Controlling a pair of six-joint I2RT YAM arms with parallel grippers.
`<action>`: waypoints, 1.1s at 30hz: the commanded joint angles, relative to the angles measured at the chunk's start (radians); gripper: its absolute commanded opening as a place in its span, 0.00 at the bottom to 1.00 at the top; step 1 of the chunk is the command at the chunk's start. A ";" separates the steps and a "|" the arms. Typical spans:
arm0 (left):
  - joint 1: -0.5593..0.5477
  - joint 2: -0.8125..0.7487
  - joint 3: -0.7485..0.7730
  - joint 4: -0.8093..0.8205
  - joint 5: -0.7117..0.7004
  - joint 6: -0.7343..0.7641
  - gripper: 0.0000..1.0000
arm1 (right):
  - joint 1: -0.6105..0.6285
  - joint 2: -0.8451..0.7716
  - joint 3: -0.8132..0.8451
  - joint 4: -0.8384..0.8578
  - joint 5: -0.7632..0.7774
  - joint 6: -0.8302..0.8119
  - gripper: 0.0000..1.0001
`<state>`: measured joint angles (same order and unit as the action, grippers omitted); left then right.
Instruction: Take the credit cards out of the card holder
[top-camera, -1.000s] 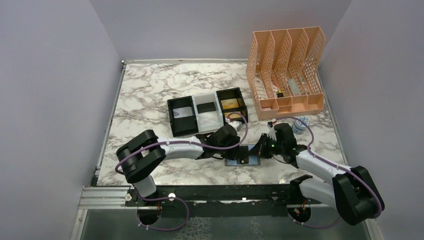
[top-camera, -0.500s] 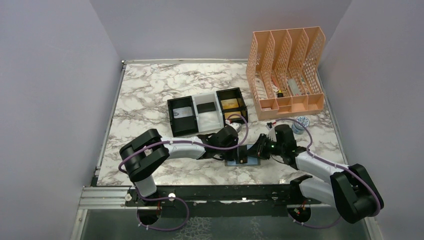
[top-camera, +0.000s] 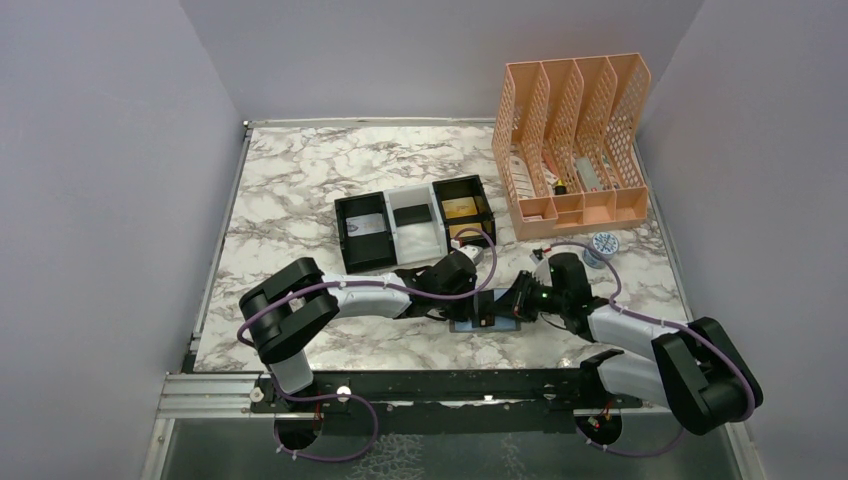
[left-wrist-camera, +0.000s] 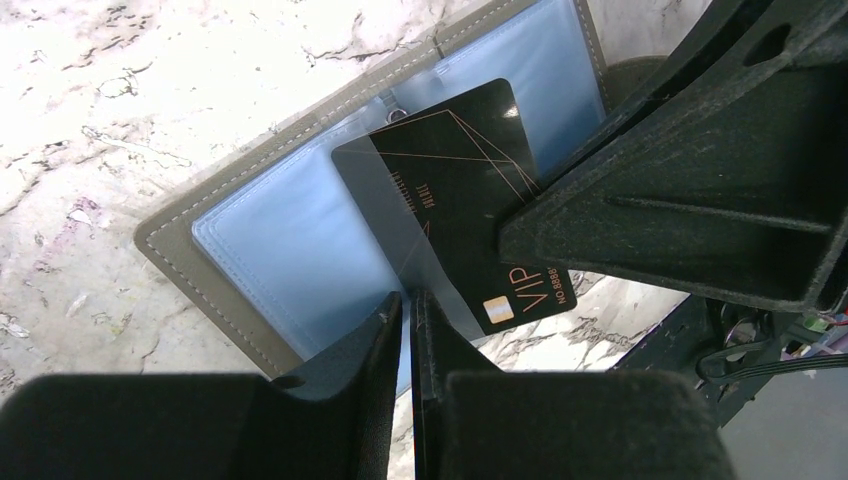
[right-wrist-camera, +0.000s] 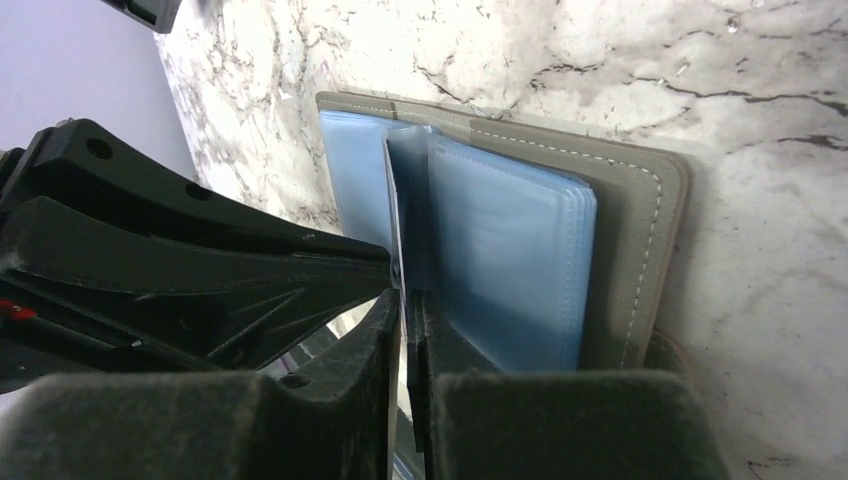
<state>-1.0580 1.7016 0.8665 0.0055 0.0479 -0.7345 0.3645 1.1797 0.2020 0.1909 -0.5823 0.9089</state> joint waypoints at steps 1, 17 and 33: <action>-0.006 0.022 -0.018 -0.066 -0.058 0.006 0.13 | -0.007 -0.023 -0.015 0.062 -0.009 0.016 0.07; -0.006 0.014 -0.018 -0.067 -0.069 0.006 0.13 | -0.007 -0.247 0.078 -0.239 0.175 -0.131 0.01; 0.006 -0.167 -0.036 -0.049 -0.092 -0.029 0.49 | -0.007 -0.686 0.125 -0.324 0.374 -0.349 0.01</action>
<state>-1.0618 1.6253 0.8516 -0.0357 -0.0013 -0.7532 0.3641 0.5266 0.2985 -0.1318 -0.2413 0.6460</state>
